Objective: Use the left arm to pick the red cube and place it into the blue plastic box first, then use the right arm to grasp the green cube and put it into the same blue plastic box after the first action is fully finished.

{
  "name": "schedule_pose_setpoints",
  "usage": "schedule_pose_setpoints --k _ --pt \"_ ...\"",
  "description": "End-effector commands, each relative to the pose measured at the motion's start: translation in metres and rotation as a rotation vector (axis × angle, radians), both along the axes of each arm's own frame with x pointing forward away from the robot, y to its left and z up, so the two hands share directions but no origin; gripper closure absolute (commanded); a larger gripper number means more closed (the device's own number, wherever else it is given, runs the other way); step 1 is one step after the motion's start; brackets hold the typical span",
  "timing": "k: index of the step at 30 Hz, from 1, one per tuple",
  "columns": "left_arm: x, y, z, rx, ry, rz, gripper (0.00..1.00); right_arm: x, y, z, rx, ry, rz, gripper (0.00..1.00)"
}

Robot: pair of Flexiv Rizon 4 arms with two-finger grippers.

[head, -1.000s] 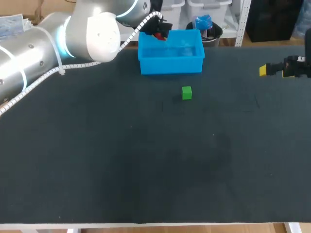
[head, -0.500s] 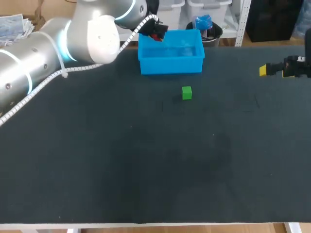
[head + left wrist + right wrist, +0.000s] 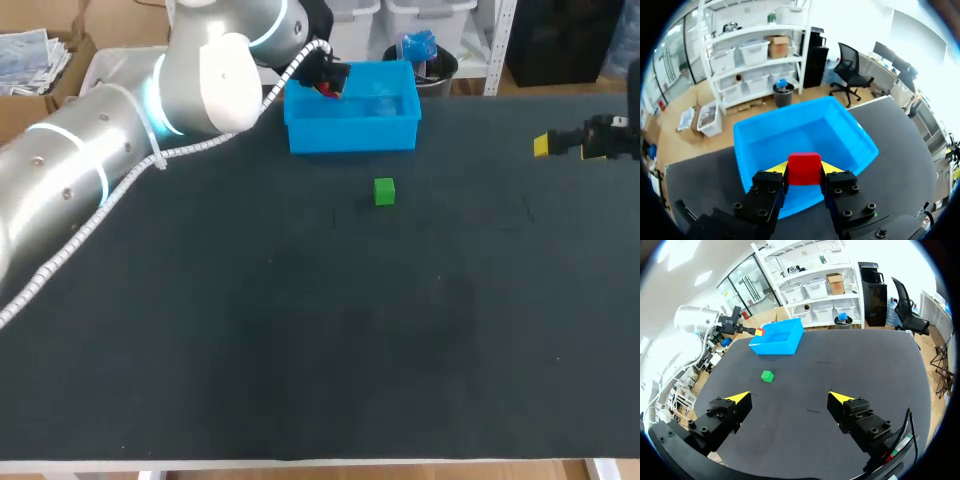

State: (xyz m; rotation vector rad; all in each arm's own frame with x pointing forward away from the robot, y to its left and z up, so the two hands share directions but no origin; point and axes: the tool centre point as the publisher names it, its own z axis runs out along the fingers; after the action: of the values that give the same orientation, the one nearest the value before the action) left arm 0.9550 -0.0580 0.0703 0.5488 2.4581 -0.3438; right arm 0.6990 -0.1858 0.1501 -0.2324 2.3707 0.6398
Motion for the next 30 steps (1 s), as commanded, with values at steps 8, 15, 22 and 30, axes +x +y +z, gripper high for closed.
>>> schedule_pose_setpoints --k 8,15,22,30 --pt "0.012 -0.001 -0.024 0.021 0.06 0.013 1.0 0.0 0.0 0.0 -0.002 0.0 -0.001 0.0" --pt "0.014 -0.001 -0.027 0.021 0.069 0.022 1.0 0.0 0.0 0.0 -0.002 0.0 -0.001 0.0" --pt "0.017 -0.001 -0.028 0.02 0.069 0.025 1.0 0.0 0.0 0.0 -0.002 0.0 -0.001 0.0" --pt "0.018 0.0 -0.029 0.025 0.076 0.025 1.0 0.0 0.0 0.0 -0.002 0.0 -0.001 0.0"
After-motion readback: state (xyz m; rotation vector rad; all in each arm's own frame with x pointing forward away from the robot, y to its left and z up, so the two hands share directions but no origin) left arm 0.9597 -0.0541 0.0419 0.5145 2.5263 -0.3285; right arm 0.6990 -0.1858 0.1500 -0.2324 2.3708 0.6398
